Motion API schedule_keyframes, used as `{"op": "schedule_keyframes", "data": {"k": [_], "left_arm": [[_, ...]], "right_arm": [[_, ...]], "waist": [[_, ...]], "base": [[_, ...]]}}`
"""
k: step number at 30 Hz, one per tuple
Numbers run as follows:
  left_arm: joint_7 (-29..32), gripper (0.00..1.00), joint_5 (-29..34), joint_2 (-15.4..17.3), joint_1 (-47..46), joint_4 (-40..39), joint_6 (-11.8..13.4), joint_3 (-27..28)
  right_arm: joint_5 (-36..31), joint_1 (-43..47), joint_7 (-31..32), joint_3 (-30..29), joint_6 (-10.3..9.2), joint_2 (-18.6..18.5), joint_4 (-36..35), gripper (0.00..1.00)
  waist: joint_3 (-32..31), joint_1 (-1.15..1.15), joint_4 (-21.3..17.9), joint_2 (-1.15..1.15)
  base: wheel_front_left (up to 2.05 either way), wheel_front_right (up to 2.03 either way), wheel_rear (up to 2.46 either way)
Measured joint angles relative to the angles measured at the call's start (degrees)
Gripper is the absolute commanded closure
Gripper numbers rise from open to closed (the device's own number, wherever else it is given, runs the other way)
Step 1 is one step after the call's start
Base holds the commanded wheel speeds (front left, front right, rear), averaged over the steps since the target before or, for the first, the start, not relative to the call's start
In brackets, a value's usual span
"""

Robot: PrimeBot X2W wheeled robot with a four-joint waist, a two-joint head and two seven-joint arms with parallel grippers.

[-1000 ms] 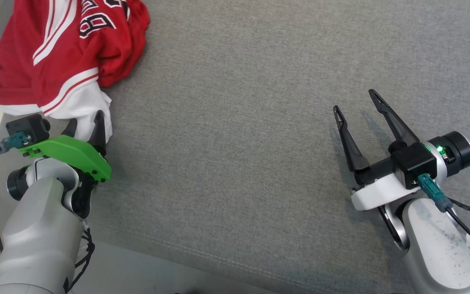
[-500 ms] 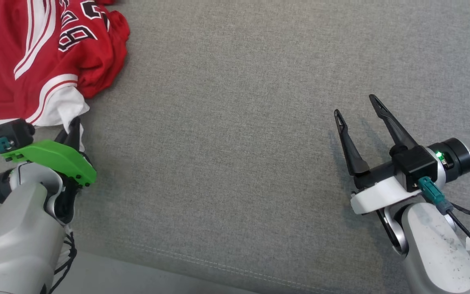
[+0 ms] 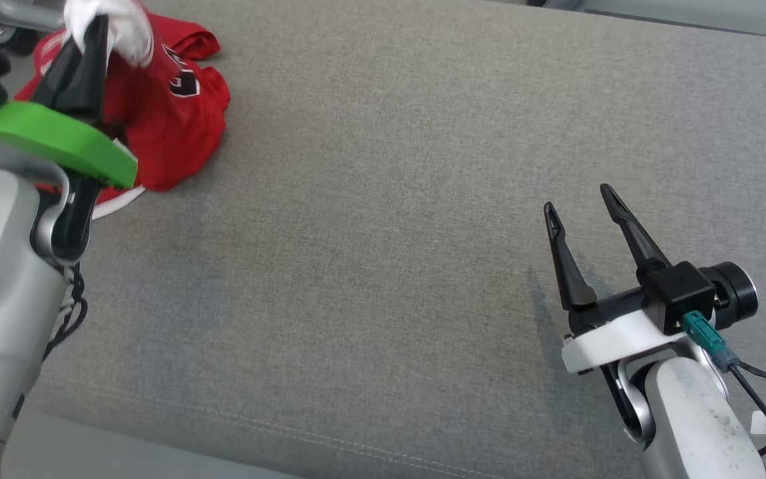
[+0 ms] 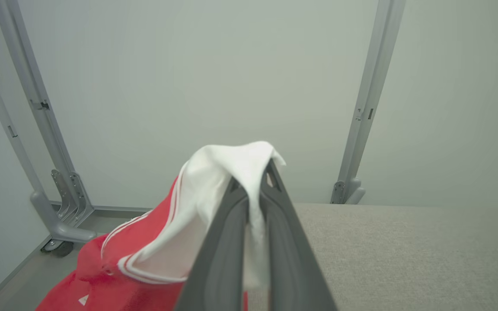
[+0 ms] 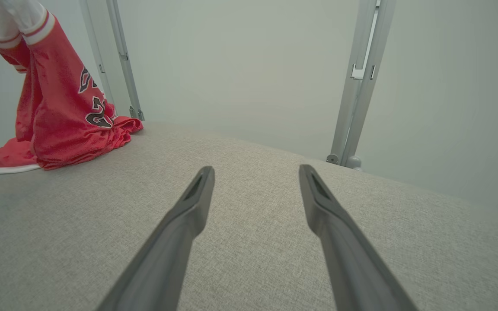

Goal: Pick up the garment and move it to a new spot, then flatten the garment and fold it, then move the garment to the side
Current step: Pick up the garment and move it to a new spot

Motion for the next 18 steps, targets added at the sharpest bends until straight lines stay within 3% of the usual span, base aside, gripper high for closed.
{"op": "schedule_keyframes", "data": {"k": [4, 10, 18], "left_arm": [[2.44, 1.0, 2.47, 0.64, -4.51, -9.16, 0.22, -1.71], [12.49, 1.0, 2.54, 0.24, -10.63, -21.75, 0.82, -4.43], [20.28, 1.0, 1.37, -4.79, -16.5, -31.6, 2.77, -7.32]], "right_arm": [[0.73, 1.1, 0.01, -0.07, 0.0, 0.65, -0.42, 0.0], [2.99, 1.47, 0.01, -0.55, 0.0, 0.99, -1.29, 0.0], [6.48, 2.08, 0.01, -2.71, 0.0, 1.03, -2.47, 0.0]], "waist": [[-2.23, 0.0, -1.38, 0.0], [-4.0, 0.0, -5.63, 0.0], [-4.62, 0.0, -13.35, 0.0]], "base": [[0.0, 0.0, 0.0], [0.0, 0.0, 0.0], [0.0, 0.0, 0.0]]}}
